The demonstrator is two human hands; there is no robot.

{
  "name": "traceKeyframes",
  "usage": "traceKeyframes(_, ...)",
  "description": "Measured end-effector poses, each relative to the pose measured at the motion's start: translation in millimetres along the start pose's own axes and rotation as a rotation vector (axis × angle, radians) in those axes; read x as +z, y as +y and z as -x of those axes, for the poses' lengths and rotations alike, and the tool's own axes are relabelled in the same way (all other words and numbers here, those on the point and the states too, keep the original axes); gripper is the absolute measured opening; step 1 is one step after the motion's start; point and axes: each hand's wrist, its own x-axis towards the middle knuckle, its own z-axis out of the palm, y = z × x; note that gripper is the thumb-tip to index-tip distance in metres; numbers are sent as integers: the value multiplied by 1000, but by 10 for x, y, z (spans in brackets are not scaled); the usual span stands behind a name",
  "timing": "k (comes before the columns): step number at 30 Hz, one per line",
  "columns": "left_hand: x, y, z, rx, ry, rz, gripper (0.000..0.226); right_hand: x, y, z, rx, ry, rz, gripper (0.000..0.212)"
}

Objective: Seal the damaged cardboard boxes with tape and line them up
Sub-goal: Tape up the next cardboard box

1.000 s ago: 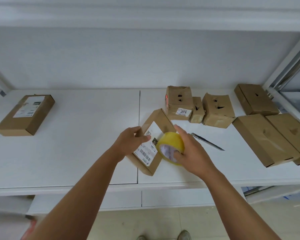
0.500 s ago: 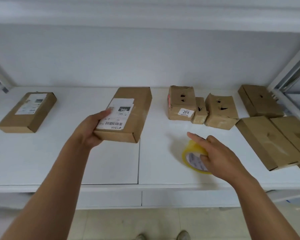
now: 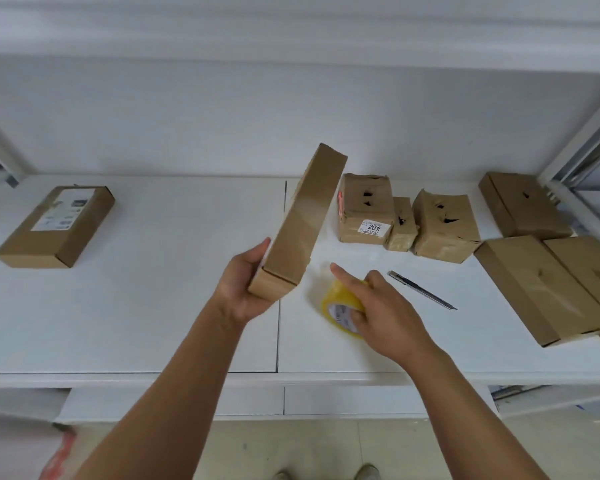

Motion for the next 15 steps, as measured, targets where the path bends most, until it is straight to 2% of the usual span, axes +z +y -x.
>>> traceKeyframes(2, 64, -143, -1, 10, -27, -66, 38, 1, -65, -38, -23, 21, 33, 76)
traceKeyframes(5, 124, -260, 17, 1, 64, -228, 52, -27, -139, -74, -29, 52, 158, 60)
traceKeyframes(7, 149, -290, -3, 67, 108, -376, 40, -52, -164, -83, -4, 73, 234, 50)
traceKeyframes(9, 182, -315, -11, 138, 159, -546, 23, -77, -180, -87, 3, 78, 321, 53)
traceKeyframes(10, 192, -325, -5, 125, 169, -557, 23, -92, -184, -94, -3, 76, 364, 57)
traceKeyframes(13, 152, -322, -12, 107, 104, -507, 43, -150, -190, -129, -15, 84, 480, 65)
traceKeyframes(15, 74, -268, -40, 153, 29, -612, 55, -185, -177, -150, -16, 71, 517, 64)
